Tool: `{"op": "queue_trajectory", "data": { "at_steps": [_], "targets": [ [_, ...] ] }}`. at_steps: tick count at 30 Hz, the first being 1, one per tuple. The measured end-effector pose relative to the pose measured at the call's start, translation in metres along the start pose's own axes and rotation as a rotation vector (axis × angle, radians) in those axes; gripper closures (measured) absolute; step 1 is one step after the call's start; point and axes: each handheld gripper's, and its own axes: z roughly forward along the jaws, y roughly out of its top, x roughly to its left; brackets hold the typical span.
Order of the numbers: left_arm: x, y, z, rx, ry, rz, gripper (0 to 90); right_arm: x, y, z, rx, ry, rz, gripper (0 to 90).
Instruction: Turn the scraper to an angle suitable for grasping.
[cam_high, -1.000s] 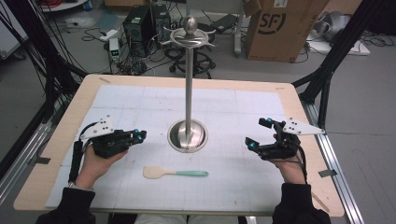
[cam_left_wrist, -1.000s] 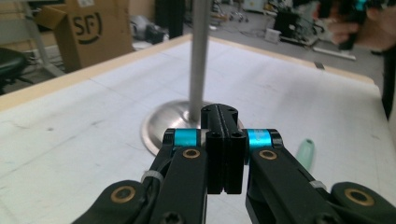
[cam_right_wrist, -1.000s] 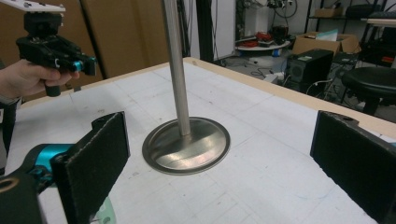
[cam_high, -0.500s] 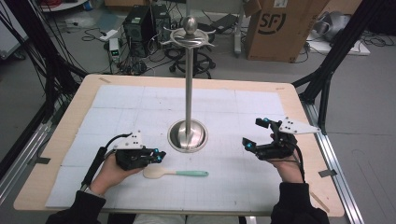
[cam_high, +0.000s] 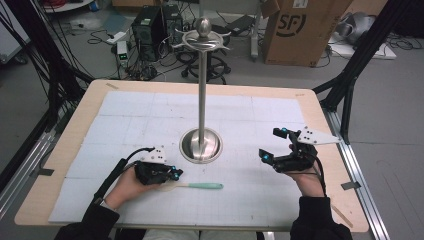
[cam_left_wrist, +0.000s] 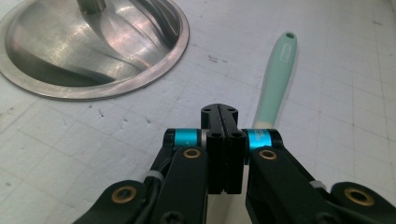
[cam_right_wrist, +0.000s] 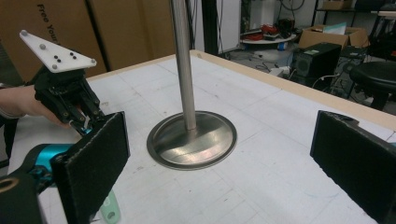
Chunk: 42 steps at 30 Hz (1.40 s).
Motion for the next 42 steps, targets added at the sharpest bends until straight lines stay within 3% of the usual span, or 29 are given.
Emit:
{"op": "queue_trajectory", "data": {
  "at_steps": [9,12,28,34,37,41,42],
  "targets": [
    [-0.002,-0.001,0.007,0.044,0.008,0.028,89.9,0.001,0.0,0.001,0.005,0.003,-0.002,3.7],
    [-0.003,-0.001,0.006,0.053,-0.008,0.018,89.9,0.001,0.0,0.001,0.007,0.004,-0.002,3.7],
    [-0.019,0.001,0.001,0.126,-0.065,0.069,90.0,0.0,-0.001,0.001,0.008,0.004,0.002,3.7],
    [-0.025,-0.001,0.002,0.117,-0.113,0.068,90.0,-0.001,-0.002,0.001,0.008,0.001,0.002,3.7],
    [-0.025,-0.002,0.003,0.102,-0.117,0.045,89.9,0.0,-0.002,0.001,0.008,0.003,0.003,3.7],
    [-0.024,-0.001,0.002,0.097,-0.085,0.044,89.9,-0.001,-0.002,0.001,0.005,0.005,0.001,3.7],
    [-0.022,0.0,-0.002,0.075,-0.066,0.02,89.9,0.0,-0.001,0.0,0.005,0.004,0.005,3.7]
  ]
}}
